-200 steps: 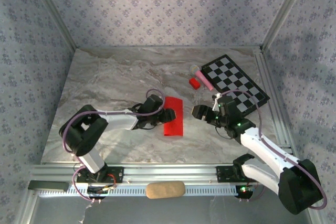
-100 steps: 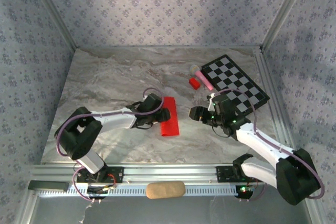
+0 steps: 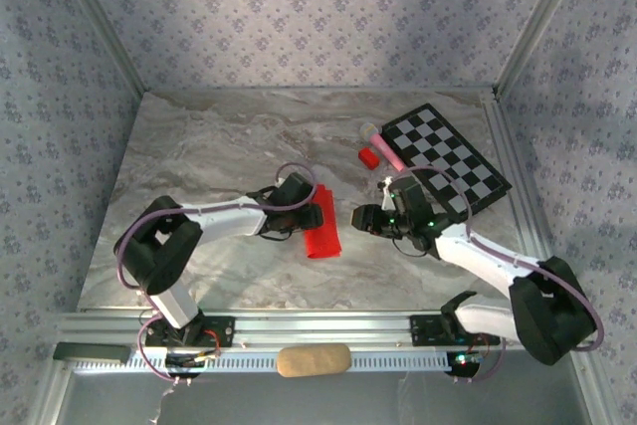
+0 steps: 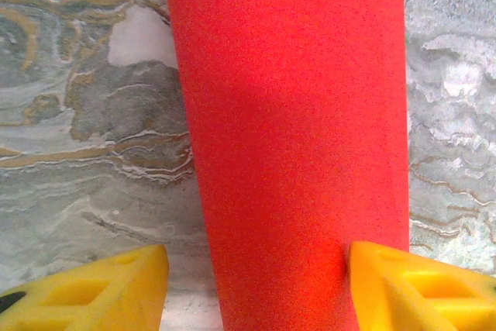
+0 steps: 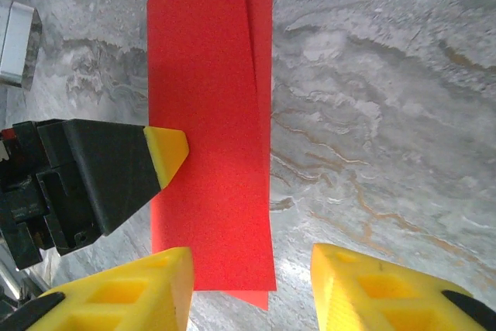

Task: Fold a paper plane with a square sheet of paper (pick it up from the middle)
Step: First fold the square sheet of paper in half at the center of the table.

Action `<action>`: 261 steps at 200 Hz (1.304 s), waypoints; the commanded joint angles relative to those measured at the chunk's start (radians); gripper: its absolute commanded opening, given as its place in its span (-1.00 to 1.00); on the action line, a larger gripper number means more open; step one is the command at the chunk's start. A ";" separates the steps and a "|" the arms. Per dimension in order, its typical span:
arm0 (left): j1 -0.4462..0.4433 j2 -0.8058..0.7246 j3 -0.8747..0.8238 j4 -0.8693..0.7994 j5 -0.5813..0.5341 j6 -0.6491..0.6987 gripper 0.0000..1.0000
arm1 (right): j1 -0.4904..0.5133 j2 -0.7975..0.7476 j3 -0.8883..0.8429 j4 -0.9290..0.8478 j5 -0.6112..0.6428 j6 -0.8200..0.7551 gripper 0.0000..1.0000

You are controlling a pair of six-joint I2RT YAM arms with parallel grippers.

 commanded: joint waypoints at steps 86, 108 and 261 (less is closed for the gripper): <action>0.007 0.099 0.138 -0.199 0.045 0.171 0.23 | 0.013 0.119 0.045 0.040 -0.023 0.004 -0.13; 0.018 0.105 0.142 -0.202 0.056 0.166 0.23 | 0.014 0.133 0.050 0.042 -0.026 0.002 -0.13; 0.037 0.157 0.173 -0.227 0.089 0.236 0.24 | 0.018 0.185 0.071 0.043 -0.040 0.004 -0.19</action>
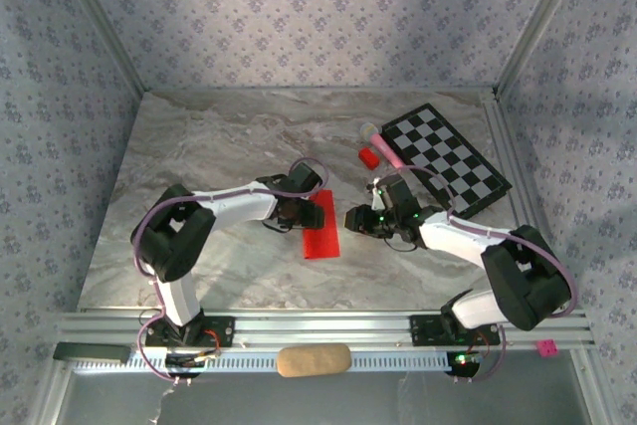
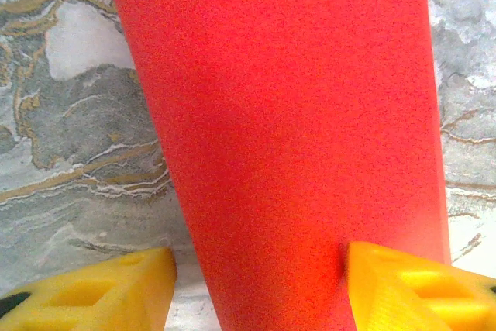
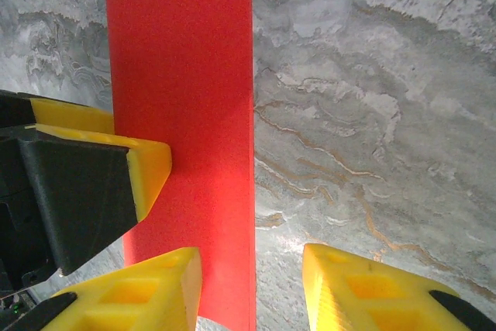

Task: Fold a paper plane with a square sheet of paper (pick it up from the middle)
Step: First fold the square sheet of paper in half at the center of the table, then hold the square sheet of paper at the center of the table.

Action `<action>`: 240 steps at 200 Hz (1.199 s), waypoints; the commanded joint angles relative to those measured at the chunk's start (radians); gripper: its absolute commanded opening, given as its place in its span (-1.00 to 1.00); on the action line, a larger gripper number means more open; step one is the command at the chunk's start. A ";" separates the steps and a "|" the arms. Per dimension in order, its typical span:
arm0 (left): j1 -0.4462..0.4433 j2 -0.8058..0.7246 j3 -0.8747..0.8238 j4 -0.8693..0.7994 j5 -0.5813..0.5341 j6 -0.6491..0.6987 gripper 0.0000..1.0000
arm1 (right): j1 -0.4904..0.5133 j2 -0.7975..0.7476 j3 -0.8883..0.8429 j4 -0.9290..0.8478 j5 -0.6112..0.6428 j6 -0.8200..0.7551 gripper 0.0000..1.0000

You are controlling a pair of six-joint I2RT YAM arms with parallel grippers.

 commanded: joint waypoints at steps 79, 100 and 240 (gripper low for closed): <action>0.015 0.079 0.020 -0.007 0.009 0.012 0.25 | 0.007 0.002 0.024 -0.016 0.000 0.001 -0.19; 0.015 0.088 0.024 -0.011 0.009 0.009 0.25 | 0.007 -0.001 0.023 -0.020 0.003 -0.002 -0.18; 0.015 0.115 0.021 0.004 0.011 -0.019 0.28 | 0.006 -0.013 0.023 -0.030 0.010 -0.007 -0.18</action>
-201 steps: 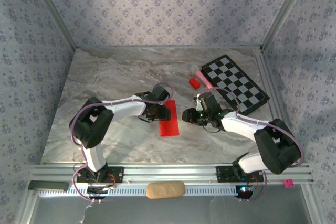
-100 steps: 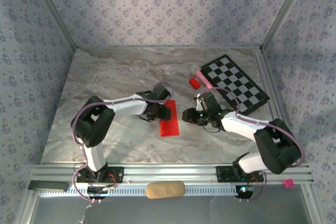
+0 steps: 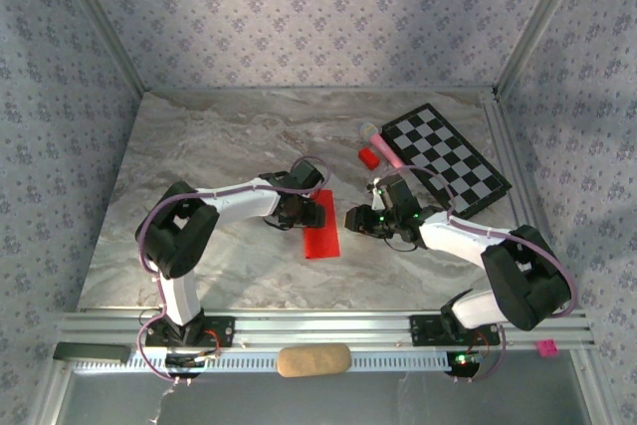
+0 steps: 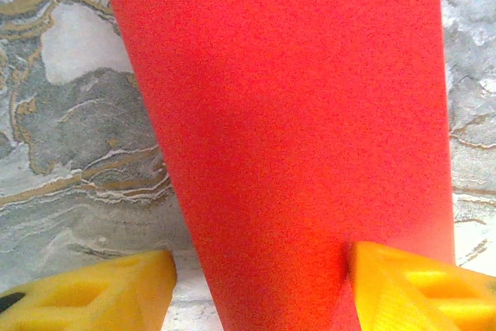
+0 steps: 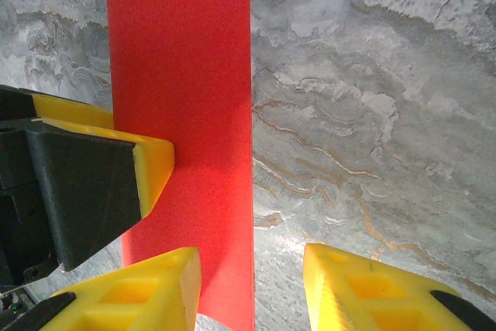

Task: Fold a paper plane with a square sheet of paper (pick it up from the middle)
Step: Hold the square sheet of paper at the center of the table.

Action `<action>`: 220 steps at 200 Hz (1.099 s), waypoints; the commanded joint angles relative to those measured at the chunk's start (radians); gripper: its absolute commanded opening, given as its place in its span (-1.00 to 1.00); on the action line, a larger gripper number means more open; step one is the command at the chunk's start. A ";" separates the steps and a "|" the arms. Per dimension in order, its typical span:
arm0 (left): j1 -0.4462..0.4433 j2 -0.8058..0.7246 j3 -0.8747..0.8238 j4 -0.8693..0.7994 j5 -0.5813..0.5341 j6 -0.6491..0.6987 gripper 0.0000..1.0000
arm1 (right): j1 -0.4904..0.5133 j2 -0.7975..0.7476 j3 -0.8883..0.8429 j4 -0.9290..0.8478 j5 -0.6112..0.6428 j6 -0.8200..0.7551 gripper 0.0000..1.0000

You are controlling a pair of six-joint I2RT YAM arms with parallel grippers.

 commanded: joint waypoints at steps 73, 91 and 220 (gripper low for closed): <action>0.007 0.083 -0.036 0.061 0.003 -0.027 0.29 | 0.013 0.017 0.022 0.031 -0.055 0.003 -0.46; 0.007 0.081 -0.043 0.066 0.005 -0.026 0.28 | 0.022 0.046 0.032 0.058 -0.070 0.016 -0.59; 0.004 0.089 -0.053 0.076 0.008 -0.019 0.28 | 0.076 0.287 0.132 0.130 -0.101 0.051 -0.80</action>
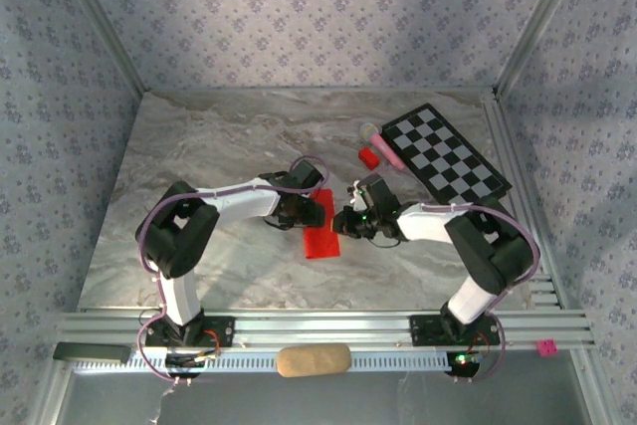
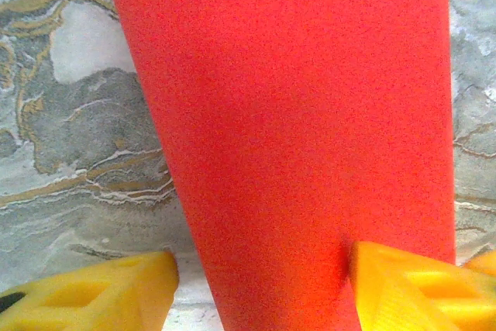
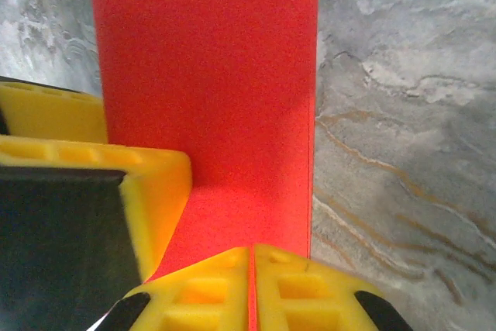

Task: Fold a paper plane with a square sheet of paper (pick it up from the middle)
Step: Hold the square sheet of paper at the center of the table.

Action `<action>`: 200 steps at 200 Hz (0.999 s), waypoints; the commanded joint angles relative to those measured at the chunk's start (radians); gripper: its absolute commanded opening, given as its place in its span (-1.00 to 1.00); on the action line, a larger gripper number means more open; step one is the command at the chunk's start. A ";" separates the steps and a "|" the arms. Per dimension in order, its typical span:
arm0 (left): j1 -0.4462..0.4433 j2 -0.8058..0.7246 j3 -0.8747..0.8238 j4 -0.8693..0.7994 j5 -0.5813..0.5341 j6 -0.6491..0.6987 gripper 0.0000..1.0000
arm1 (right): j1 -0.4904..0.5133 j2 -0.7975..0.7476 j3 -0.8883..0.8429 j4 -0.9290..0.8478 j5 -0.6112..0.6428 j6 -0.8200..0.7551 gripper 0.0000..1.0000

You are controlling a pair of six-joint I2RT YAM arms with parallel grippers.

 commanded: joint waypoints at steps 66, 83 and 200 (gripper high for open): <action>0.005 0.027 -0.038 0.070 0.031 -0.028 0.30 | 0.014 0.098 0.032 -0.187 0.105 -0.041 -0.88; 0.008 -0.025 -0.036 0.065 0.032 -0.043 0.32 | 0.016 0.102 0.033 -0.185 0.104 -0.030 -0.89; 0.057 -0.123 -0.160 0.220 0.146 -0.131 0.00 | 0.011 0.094 0.031 -0.198 0.110 -0.020 -0.90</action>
